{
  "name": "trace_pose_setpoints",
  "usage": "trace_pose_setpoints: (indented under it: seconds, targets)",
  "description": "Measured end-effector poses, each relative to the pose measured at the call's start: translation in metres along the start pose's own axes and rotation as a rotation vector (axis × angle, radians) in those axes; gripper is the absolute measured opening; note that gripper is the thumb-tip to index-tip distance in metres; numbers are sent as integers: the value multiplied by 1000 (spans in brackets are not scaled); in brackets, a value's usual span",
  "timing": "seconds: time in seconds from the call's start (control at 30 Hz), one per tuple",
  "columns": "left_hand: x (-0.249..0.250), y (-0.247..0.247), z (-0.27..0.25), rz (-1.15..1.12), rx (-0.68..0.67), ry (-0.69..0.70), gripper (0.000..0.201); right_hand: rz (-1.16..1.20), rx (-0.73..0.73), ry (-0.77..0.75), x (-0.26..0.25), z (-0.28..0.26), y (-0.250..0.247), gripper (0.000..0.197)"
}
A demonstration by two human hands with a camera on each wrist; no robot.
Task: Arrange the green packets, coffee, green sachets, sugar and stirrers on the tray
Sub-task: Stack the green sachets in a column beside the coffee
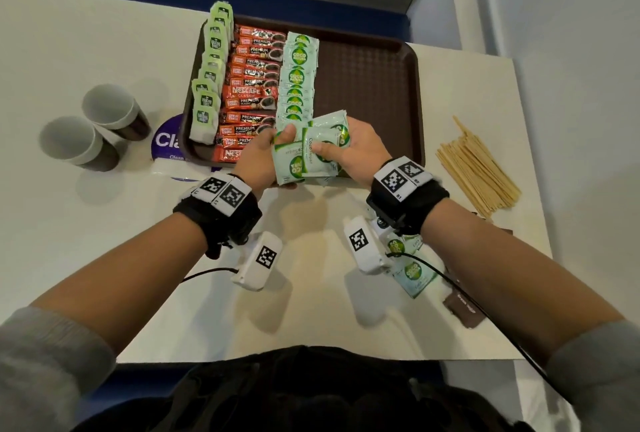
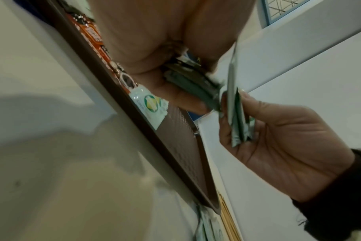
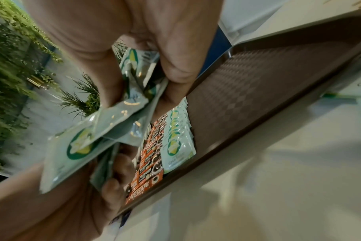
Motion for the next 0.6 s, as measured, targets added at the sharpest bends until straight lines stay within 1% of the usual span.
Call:
trace_pose_setpoints:
  seconds: [0.03,0.07,0.1,0.17,0.2,0.27,0.3,0.37,0.4,0.47,0.5,0.6]
  targets:
    - [1,-4,2,-14,13,4,15,5,14,-4,-2,2,-4,31]
    - [2,-6,3,-22,13,12,11,13,23,-9,-4,4,-6,30]
    - [2,-6,5,-23,5,15,14,19,24,-13,-6,6,-6,29]
    - [3,-4,6,-52,-19,-2,23,23,20,-6,-6,13,-3,25]
    - [2,-3,4,-96,-26,-43,25,16,21,5,-5,16,-1,26]
    - [-3,1,2,-249,-60,-157,40,-18,33,34,-2,22,2,30]
    - [-3,4,0,-318,-94,-187,49,-33,40,49,-1,23,4,33]
    - [3,6,-2,-370,-152,-175,59,-49,40,72,-1,25,9,38]
    - [6,4,-2,-361,-156,-150,56,-55,35,79,-2,25,13,40]
    - [9,1,-1,-319,-140,-106,43,-79,12,95,-2,26,20,44]
    - [9,-1,-1,-307,-135,-92,41,-96,-10,96,-4,27,25,45]
    - [10,-5,2,-314,-147,-61,36,-202,-74,32,-12,28,38,39]
Point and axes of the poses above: each hand's wrist, its own z-axis towards the middle knuckle, its own y-axis out of the palm, x = y × z, the point moved 10 cm from there along z, towards the middle knuckle, and after that the axes turned 3 degrees about z, right-handed, at the moved point
